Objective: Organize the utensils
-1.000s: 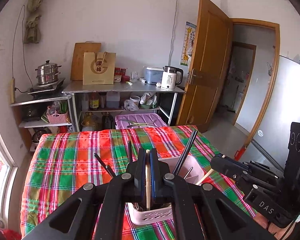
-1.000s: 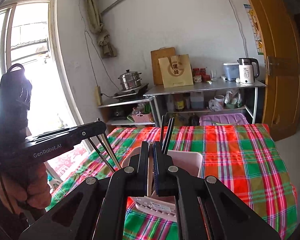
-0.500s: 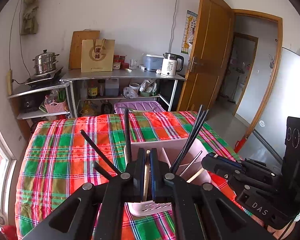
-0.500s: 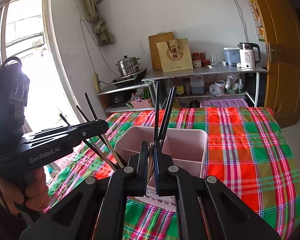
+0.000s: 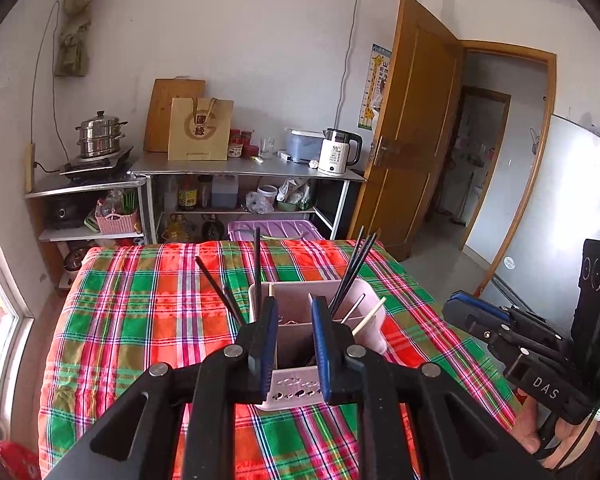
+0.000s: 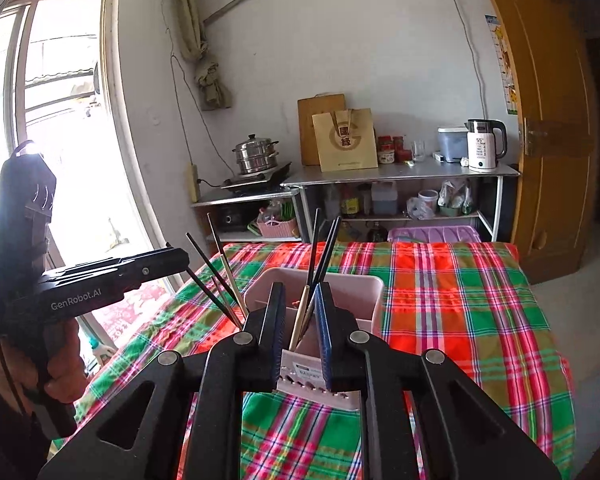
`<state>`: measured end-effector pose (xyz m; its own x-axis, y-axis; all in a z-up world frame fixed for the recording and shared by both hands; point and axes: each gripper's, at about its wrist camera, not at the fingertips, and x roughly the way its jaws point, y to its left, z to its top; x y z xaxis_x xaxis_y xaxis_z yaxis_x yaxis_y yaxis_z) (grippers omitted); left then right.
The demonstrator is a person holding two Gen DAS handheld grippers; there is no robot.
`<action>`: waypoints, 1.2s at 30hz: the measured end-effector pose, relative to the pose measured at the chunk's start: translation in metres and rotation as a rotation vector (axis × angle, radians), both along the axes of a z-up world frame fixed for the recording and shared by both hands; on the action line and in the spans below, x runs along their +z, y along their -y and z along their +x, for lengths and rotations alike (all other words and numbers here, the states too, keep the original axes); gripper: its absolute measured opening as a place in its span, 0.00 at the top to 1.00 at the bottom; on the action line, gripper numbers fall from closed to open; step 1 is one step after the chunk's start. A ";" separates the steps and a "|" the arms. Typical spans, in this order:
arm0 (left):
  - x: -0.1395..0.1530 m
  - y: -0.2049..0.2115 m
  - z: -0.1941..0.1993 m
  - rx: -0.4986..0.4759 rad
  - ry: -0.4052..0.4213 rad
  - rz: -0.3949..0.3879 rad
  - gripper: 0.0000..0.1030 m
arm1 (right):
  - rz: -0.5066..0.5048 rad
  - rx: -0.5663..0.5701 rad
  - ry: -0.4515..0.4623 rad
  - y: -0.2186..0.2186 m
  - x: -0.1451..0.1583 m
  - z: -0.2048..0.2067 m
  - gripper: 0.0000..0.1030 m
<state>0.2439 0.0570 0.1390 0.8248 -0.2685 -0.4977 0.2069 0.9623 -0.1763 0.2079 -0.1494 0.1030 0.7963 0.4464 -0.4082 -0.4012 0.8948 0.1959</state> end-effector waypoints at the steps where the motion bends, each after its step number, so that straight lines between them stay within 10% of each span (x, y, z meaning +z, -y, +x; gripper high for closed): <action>1: -0.001 0.000 -0.008 0.012 0.003 0.010 0.83 | -0.003 0.000 0.004 0.001 -0.001 -0.007 0.84; 7: -0.018 0.000 -0.058 0.040 0.022 0.008 0.78 | -0.006 -0.011 0.015 0.010 -0.014 -0.049 0.66; 36: -0.111 0.040 -0.206 0.083 0.037 0.035 0.78 | -0.107 -0.084 -0.015 0.007 -0.095 -0.177 0.65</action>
<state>0.0378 0.0171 0.0278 0.8617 -0.1814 -0.4739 0.1319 0.9819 -0.1360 0.0314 -0.1567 0.0080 0.8229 0.3313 -0.4616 -0.3213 0.9414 0.1029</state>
